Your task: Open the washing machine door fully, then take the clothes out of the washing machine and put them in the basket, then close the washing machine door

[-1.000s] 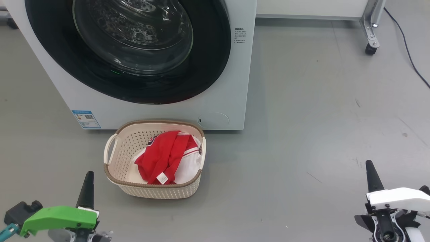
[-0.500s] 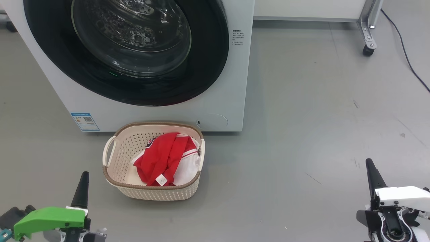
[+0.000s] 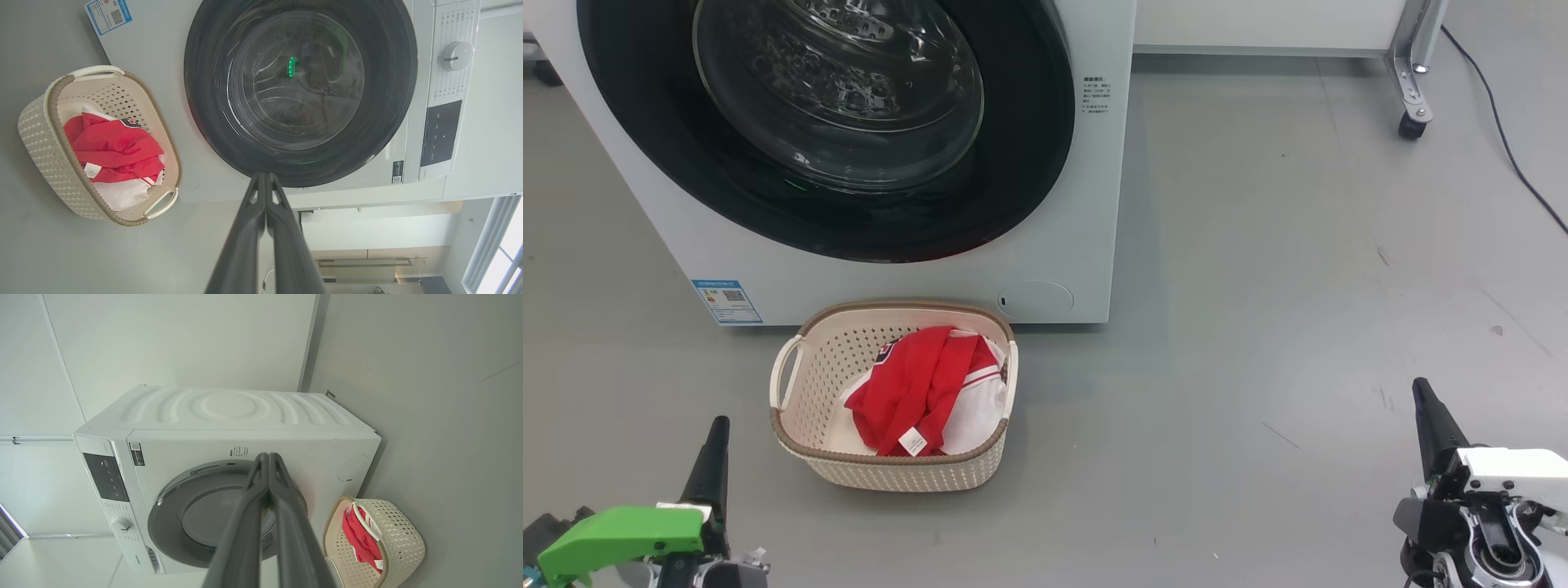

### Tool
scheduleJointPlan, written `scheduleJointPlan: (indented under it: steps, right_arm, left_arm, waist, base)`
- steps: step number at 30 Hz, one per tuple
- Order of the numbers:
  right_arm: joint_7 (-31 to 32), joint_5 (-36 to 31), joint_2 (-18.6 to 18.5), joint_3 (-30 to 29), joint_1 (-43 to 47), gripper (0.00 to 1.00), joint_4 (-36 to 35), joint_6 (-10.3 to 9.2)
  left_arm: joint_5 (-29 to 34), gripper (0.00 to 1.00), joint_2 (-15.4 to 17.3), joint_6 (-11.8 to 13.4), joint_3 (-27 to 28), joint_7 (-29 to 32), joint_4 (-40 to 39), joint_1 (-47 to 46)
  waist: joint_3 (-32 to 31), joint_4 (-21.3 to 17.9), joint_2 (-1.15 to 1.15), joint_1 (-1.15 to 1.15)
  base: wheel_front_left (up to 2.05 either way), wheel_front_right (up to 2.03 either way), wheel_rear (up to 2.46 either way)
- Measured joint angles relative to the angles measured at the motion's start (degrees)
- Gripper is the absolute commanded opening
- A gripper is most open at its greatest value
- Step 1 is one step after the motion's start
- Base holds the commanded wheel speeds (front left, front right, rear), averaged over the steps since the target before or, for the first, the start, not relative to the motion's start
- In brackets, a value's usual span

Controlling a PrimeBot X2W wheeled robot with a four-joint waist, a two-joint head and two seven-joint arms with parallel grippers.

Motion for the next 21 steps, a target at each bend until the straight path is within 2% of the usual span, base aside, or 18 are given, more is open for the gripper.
scheduleJointPlan:
  steps: [21]
  right_arm:
    - [0.19,0.81,0.03,-0.15,-0.17,0.0,0.14,0.29]
  left_arm:
    - [-1.51,0.0,-0.16,0.0,0.2,0.4,-0.11,-0.02]
  waist:
    - [-0.01,-0.01,0.0,0.0]
  base:
    - [0.0,0.0,0.0]
